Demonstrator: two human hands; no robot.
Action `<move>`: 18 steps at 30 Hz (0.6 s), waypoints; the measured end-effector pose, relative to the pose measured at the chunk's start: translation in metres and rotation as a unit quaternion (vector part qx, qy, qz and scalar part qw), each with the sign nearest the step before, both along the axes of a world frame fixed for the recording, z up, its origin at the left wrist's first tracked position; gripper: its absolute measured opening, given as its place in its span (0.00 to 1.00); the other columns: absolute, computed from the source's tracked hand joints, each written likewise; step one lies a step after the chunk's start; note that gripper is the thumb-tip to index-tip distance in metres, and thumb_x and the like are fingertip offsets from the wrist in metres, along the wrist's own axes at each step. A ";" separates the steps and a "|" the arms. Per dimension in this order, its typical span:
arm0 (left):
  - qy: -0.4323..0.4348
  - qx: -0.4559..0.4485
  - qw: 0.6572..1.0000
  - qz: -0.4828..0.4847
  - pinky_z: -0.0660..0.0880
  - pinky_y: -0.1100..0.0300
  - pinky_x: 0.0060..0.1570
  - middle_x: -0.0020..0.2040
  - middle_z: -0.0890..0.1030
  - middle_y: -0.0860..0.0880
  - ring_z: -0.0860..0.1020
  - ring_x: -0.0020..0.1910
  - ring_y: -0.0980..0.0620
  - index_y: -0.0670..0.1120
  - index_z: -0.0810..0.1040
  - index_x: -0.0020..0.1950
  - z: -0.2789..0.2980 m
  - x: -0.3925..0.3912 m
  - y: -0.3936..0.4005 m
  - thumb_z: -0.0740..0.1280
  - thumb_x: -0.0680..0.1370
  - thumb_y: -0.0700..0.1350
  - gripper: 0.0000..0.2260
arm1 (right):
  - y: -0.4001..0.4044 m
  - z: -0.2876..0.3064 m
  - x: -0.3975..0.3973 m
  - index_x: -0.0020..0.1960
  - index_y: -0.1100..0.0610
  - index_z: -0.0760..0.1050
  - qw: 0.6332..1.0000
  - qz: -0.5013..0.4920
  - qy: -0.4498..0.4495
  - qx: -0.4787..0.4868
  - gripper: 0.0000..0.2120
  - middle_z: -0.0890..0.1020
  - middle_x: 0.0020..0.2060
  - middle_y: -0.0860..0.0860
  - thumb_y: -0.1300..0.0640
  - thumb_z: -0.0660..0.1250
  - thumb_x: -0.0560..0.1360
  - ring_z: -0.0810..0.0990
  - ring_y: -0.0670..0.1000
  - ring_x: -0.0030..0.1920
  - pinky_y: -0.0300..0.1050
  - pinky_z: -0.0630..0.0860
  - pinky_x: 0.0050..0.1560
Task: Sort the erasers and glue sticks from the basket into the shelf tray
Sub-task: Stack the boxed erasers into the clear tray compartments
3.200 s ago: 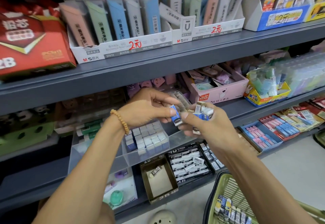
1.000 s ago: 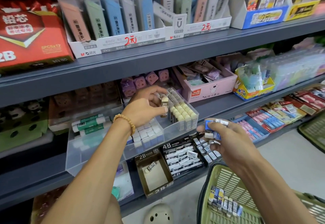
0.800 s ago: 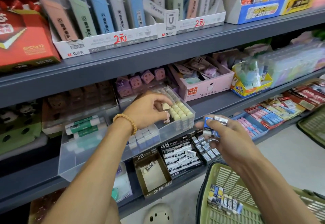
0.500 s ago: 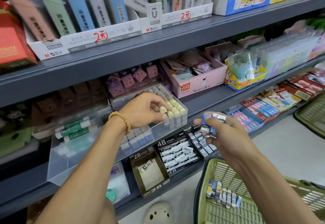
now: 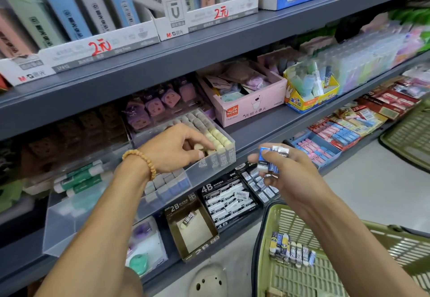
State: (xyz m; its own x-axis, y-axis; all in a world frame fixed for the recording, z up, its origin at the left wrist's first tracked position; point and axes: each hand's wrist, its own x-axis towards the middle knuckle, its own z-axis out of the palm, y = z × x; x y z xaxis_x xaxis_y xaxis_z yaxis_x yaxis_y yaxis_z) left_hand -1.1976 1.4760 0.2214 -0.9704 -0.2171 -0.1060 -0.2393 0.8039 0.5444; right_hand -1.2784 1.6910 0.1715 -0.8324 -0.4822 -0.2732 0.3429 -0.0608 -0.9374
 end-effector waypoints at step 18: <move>-0.007 -0.042 0.999 0.014 0.68 0.68 0.28 0.25 0.74 0.58 0.69 0.25 0.58 0.57 0.83 0.51 0.003 -0.001 0.007 0.68 0.78 0.44 0.08 | 0.005 -0.002 -0.002 0.51 0.58 0.76 1.000 -0.002 0.000 0.005 0.04 0.87 0.43 0.56 0.63 0.62 0.82 0.75 0.49 0.33 0.42 0.69 0.32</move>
State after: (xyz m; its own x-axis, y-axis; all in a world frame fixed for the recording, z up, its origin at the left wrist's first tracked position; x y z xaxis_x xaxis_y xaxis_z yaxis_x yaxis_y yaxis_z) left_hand -1.1989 1.4830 0.2248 -0.9625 -0.2520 -0.1006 -0.2691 0.8399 0.4713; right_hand -1.2807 1.6961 0.1692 -0.8350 -0.4755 -0.2770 0.3417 -0.0535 -0.9383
